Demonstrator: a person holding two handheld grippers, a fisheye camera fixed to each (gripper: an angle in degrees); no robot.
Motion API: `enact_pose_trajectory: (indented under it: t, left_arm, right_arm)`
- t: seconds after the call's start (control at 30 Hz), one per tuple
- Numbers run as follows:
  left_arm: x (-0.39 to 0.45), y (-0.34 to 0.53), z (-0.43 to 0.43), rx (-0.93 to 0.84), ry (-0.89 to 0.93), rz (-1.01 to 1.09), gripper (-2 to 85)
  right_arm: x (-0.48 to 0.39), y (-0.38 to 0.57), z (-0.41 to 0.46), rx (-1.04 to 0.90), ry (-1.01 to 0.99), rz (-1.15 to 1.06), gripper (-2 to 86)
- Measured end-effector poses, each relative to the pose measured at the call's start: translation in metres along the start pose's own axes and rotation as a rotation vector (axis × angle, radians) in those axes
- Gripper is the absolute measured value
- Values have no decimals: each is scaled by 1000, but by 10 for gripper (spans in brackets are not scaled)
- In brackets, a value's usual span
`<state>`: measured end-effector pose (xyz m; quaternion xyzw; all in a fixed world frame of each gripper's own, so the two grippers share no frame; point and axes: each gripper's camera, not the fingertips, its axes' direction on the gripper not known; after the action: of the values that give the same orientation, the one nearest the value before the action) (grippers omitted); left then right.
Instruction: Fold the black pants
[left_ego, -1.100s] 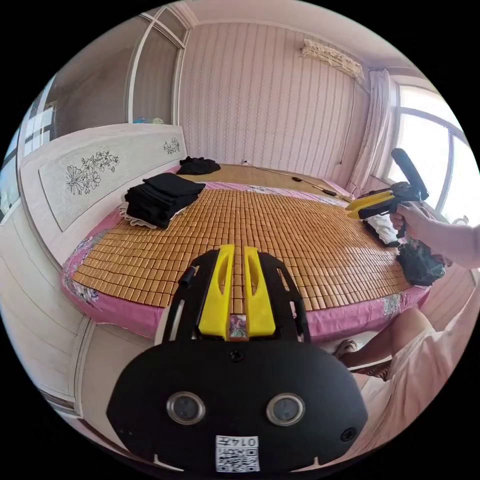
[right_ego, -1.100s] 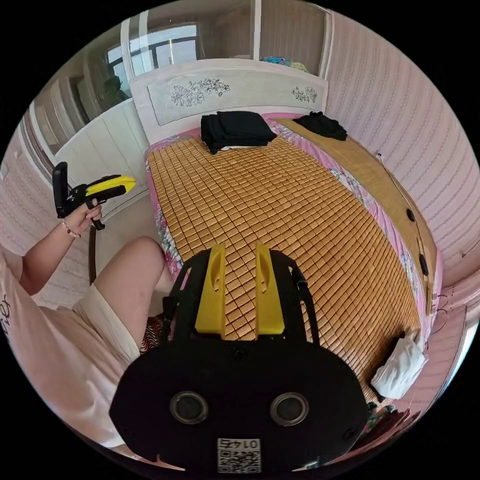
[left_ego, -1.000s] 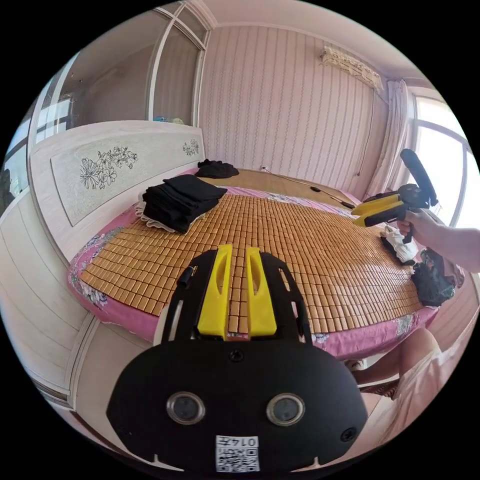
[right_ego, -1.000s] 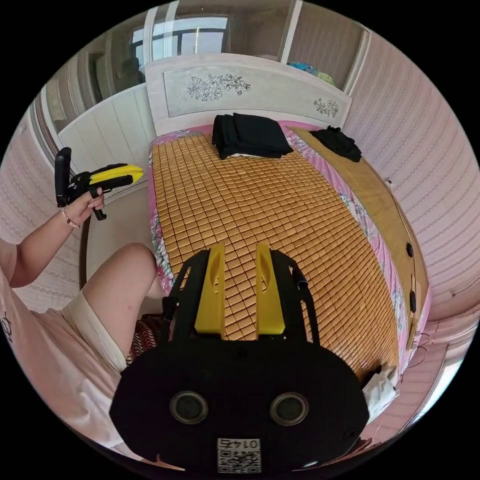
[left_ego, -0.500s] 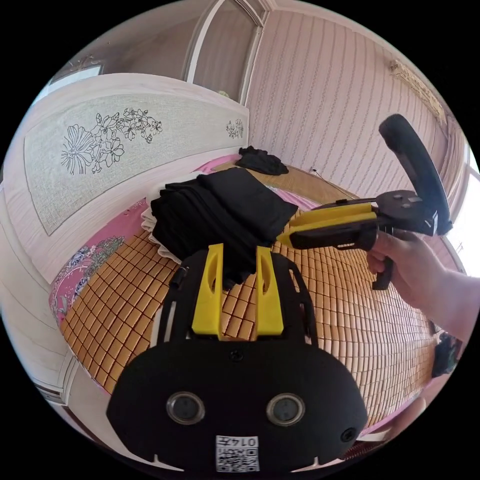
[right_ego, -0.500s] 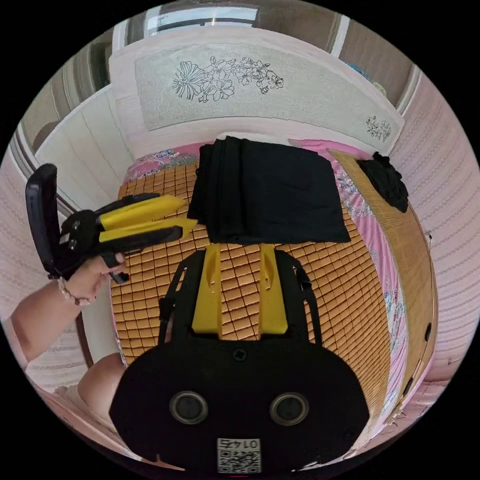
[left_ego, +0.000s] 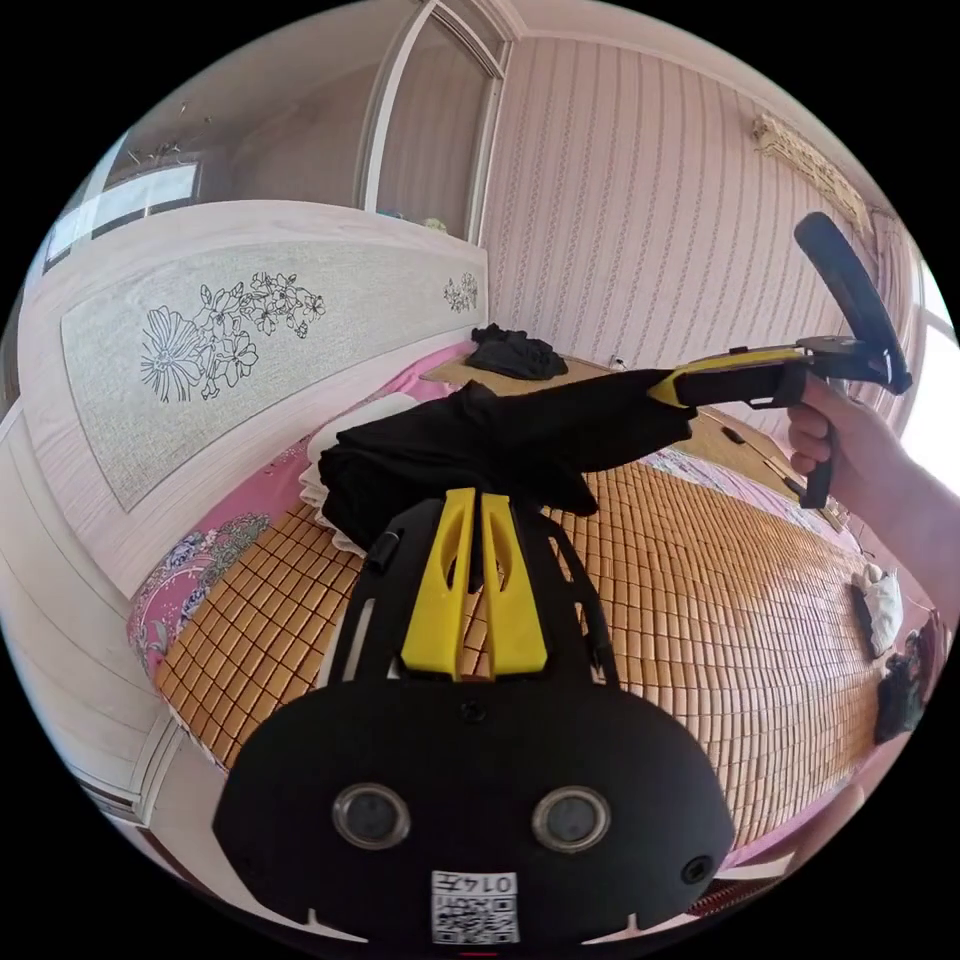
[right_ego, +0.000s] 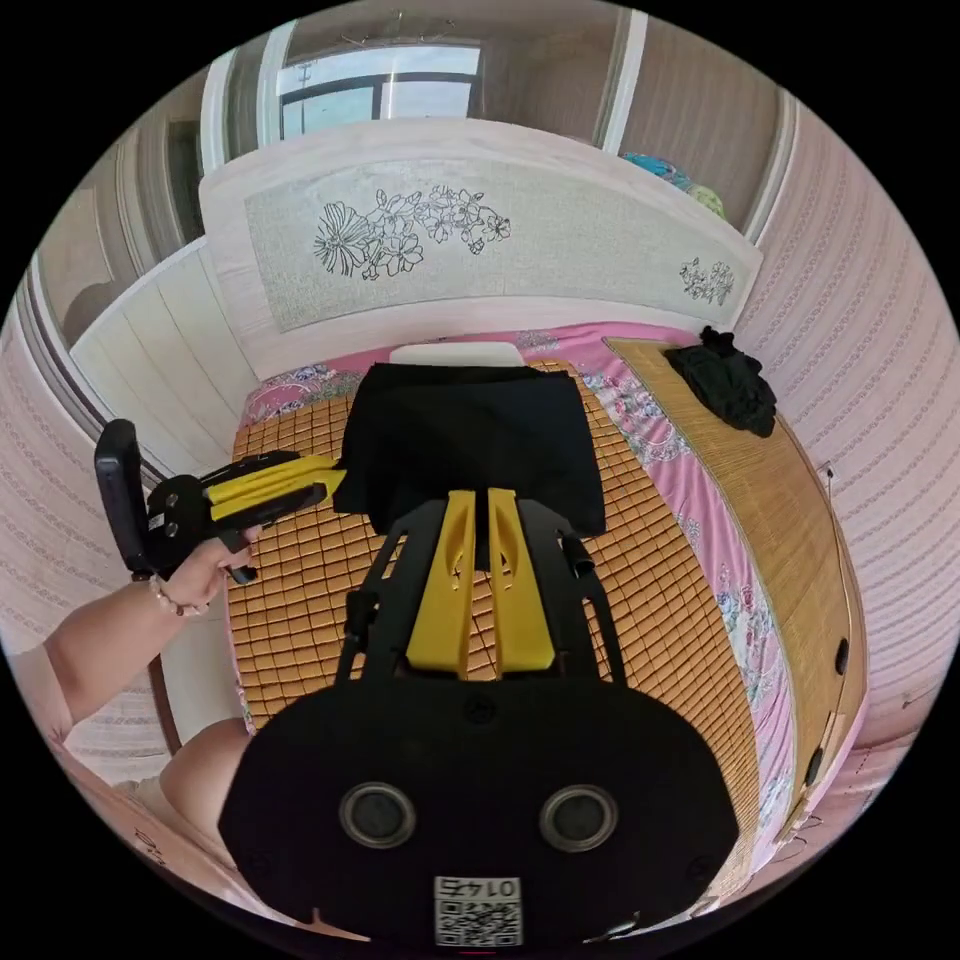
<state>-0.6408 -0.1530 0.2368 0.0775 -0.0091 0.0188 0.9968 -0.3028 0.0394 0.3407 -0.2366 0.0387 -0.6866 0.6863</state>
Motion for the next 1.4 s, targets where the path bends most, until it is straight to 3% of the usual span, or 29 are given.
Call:
enact_pose_trajectory:
  t: [0.2, 0.27, 0.37, 0.43, 0.53, 0.67, 0.73, 0.83, 0.93, 1.07, 1.2, 1.3, 1.4]
  left_arm:
    - [23, 31, -127, 89, 96, 115, -10]
    - [40, 79, -171, 51, 217, 133, -10]
    - [64, 157, -191, -70, 290, 66, -10]
    - [77, 201, -189, -177, 342, 9, -10]
    - [93, 248, -195, -323, 356, -34, -10]
    - [102, 257, -224, -313, 328, -32, -10]
    - [101, 252, -232, -291, 352, -75, -10]
    - [108, 241, -246, -243, 375, -58, -10]
    - [118, 229, -261, -207, 359, 6, -10]
    - [117, 221, -270, -206, 309, 22, -10]
    - [111, 223, -273, -210, 289, -9, -10]
    - [111, 221, -270, -213, 289, -22, -10]
    - [117, 213, -269, -207, 284, 2, -10]
  right_arm:
    - [28, 164, -170, 182, -60, 215, 6]
    - [28, 237, -199, 192, -50, 294, 9]
    - [19, 371, -198, 69, 42, 451, 17]
    - [10, 476, -160, -114, 40, 615, 26]
    - [-17, 558, -136, -239, 51, 702, 42]
    - [-57, 565, -141, -178, 90, 626, 66]
    - [-84, 538, -126, -160, 85, 470, 93]
    - [-120, 495, -90, -131, -92, 311, 129]
    - [-160, 461, -26, -250, -74, 152, 146]
    - [-142, 464, 46, -429, 81, 277, 142]
    - [-100, 477, 49, -335, 81, 493, 168]
    - [-88, 484, 93, -475, -22, 473, 179]
    - [-81, 481, 102, -460, -31, 426, 133]
